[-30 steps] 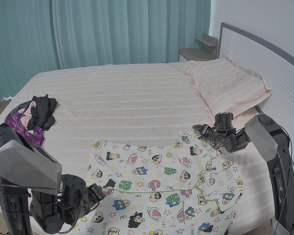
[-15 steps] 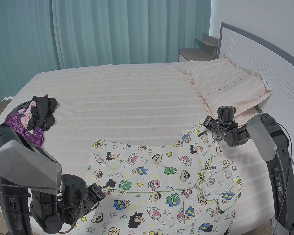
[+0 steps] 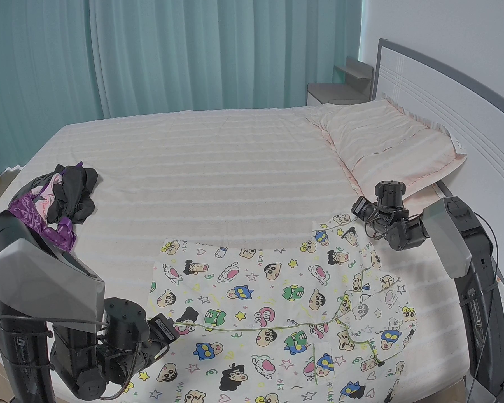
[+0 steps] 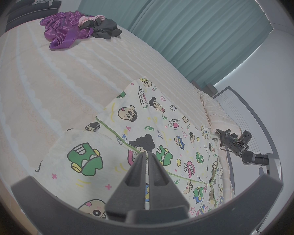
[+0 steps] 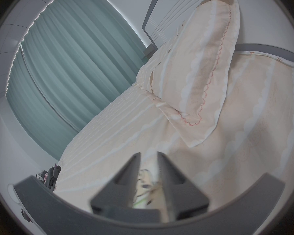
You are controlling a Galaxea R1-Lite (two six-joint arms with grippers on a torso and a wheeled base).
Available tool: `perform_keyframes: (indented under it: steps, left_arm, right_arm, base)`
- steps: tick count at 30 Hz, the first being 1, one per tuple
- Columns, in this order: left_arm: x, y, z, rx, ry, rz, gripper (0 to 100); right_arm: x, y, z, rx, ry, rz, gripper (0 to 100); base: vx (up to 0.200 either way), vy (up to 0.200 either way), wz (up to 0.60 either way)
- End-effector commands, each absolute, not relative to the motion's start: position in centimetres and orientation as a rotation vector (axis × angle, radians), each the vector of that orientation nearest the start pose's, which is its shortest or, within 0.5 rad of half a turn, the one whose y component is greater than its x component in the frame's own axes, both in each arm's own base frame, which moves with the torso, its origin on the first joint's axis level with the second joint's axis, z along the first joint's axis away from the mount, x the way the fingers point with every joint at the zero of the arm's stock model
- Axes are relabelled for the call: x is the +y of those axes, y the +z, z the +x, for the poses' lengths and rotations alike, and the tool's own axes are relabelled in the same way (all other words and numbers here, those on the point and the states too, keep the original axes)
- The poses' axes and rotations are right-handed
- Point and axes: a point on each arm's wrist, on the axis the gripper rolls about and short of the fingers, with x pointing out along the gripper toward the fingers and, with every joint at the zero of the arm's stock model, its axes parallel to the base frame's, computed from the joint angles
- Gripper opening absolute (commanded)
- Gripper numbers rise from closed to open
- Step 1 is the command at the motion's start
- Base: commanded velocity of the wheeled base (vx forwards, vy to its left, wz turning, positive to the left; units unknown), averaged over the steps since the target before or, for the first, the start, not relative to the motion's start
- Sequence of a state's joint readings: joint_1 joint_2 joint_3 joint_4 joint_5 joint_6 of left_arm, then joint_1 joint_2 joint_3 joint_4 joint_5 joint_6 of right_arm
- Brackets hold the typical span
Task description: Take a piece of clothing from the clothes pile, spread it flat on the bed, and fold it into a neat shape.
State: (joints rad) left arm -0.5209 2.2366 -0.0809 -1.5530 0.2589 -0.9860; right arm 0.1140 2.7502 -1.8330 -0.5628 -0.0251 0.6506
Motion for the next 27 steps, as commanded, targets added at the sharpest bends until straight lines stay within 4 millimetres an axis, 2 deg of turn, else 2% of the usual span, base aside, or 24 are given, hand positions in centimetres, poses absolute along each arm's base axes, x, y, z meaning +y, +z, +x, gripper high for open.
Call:
perform_keyframes:
  steps: [1, 4, 5, 6, 12, 16, 17, 18, 19, 20, 21, 22, 23, 24, 26, 27]
  left_arm:
    - [-11.2, -0.6, 20.7, 0.609, 0.034, -0.735, 0]
    - [-11.2, -0.6, 20.7, 0.608, 0.035, -0.735, 0]
    - [-11.1, -0.5, 20.7, 0.608, 0.036, -0.735, 0]
    - [-11.1, -0.5, 20.7, 0.608, 0.036, -0.735, 0]
    - [-10.9, -0.1, 20.2, 0.605, 0.035, -0.735, 0]
    - [-10.7, 0.4, 19.7, 0.603, 0.025, -0.737, 0]
    - [-10.7, 0.4, 19.7, 0.605, 0.026, -0.737, 0]
    - [-10.7, 0.4, 19.7, 0.605, 0.026, -0.737, 0]
    - [-10.7, 0.3, 19.7, 0.608, 0.030, -0.736, 0]
    - [-10.7, 0.2, 19.7, 0.610, 0.031, -0.735, 0]
    - [-10.7, 0.2, 19.7, 0.610, 0.031, -0.735, 0]
    - [-10.7, 0.2, 19.7, 0.612, 0.031, -0.735, 0]
    - [-10.7, 0.2, 19.7, 0.612, 0.031, -0.735, 0]
    - [-10.7, 0.1, 19.7, 0.615, 0.031, -0.737, 0]
    - [-10.7, 0.1, 19.7, 0.618, 0.033, -0.741, 0]
    - [-10.7, 0.1, 19.6, 0.620, 0.034, -0.745, 0]
  right_arm:
    - [6.0, -1.3, 53.5, 0.380, -0.032, 0.616, 100]
    - [5.8, -1.2, 53.4, 0.388, -0.041, 0.614, 100]
    - [5.1, -0.3, 53.3, 0.376, -0.049, 0.616, 100]
    - [5.0, -0.3, 53.3, 0.377, -0.051, 0.616, 100]
    - [3.2, 1.8, 49.8, 0.432, -0.098, 0.610, 100]
    - [2.9, 4.8, 44.5, 0.445, -0.102, 0.607, 100]
    - [3.0, 5.1, 43.5, 0.448, -0.098, 0.607, 100]
    - [3.0, 5.1, 43.5, 0.448, -0.098, 0.607, 100]
    - [3.2, 5.9, 41.1, 0.447, -0.084, 0.602, 100]
    - [3.4, 6.2, 39.6, 0.448, -0.076, 0.601, 100]
    - [3.5, 6.3, 39.1, 0.446, -0.072, 0.600, 100]
    - [3.6, 6.7, 37.4, 0.444, -0.064, 0.600, 100]
    - [3.6, 6.8, 36.9, 0.443, -0.062, 0.600, 100]
    - [3.5, 7.2, 35.2, 0.439, -0.060, 0.604, 100]
    - [3.3, 7.4, 34.1, 0.440, -0.064, 0.608, 100]
    - [3.2, 7.6, 32.7, 0.448, -0.070, 0.615, 100]
  base:
    - [0.000, 0.000, 0.00]
    - [0.000, 0.000, 0.00]
    - [0.000, 0.000, 0.00]
    - [0.000, 0.000, 0.00]
    - [0.000, 0.000, 0.00]
    - [0.000, 0.000, 0.00]
    - [0.000, 0.000, 0.00]
    - [-0.200, 0.000, 0.00]
    - [-0.200, 0.000, 0.00]
    - [-0.200, 0.000, 0.00]
    - [-0.200, 0.000, 0.00]
    - [-0.200, 0.000, 0.00]
    - [-0.200, 0.000, 0.00]
    - [-0.200, 0.000, 0.00]
    - [-0.200, 0.000, 0.00]
    - [-0.200, 0.000, 0.00]
